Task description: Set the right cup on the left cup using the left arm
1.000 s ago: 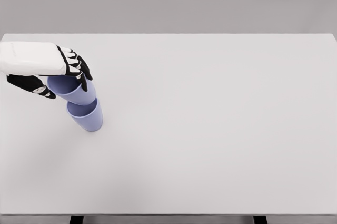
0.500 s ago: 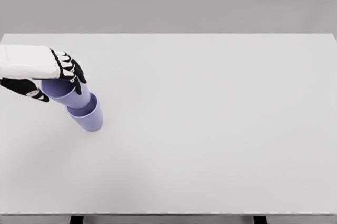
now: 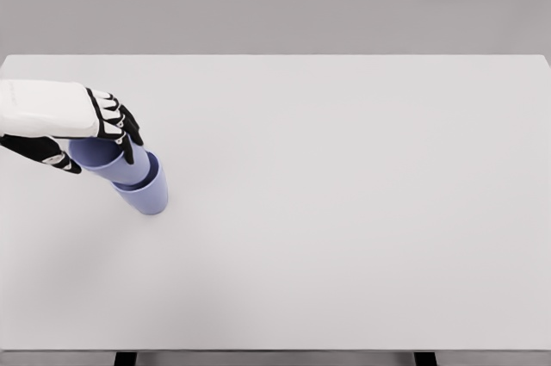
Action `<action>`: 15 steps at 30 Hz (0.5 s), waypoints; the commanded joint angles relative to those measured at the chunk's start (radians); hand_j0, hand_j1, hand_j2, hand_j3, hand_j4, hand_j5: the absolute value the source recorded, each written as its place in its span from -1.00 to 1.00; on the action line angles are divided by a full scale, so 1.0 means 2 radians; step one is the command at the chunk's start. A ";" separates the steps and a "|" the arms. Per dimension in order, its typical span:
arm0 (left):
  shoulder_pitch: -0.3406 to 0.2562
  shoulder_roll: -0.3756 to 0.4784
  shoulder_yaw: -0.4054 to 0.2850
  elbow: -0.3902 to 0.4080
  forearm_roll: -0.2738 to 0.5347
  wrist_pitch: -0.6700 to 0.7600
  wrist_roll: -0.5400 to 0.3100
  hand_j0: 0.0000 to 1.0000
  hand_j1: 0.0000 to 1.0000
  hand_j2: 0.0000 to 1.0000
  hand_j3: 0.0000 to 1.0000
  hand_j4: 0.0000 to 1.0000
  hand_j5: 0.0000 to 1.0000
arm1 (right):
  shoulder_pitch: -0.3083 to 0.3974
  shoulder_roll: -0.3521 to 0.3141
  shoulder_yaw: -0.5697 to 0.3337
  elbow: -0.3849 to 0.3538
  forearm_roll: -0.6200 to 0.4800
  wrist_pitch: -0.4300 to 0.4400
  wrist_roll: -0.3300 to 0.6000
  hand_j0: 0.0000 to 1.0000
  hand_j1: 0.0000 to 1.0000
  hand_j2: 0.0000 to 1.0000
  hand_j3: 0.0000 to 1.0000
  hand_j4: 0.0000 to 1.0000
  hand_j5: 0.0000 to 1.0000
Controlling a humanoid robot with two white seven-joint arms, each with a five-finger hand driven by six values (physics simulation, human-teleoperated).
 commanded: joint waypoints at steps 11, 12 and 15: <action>0.002 -0.007 0.000 0.002 -0.002 0.008 0.001 0.28 0.28 0.28 0.28 0.28 0.28 | 0.000 0.000 0.000 0.000 0.000 0.000 0.000 1.00 1.00 1.00 1.00 1.00 1.00; 0.002 -0.007 0.000 0.002 -0.002 0.008 0.001 0.28 0.28 0.28 0.28 0.28 0.28 | 0.000 0.000 0.000 0.000 0.000 0.000 0.000 1.00 1.00 1.00 1.00 1.00 1.00; 0.003 -0.011 0.000 0.004 -0.003 0.009 0.001 0.28 0.28 0.28 0.28 0.28 0.28 | 0.000 0.000 0.000 0.000 0.000 0.000 0.000 1.00 1.00 1.00 1.00 1.00 1.00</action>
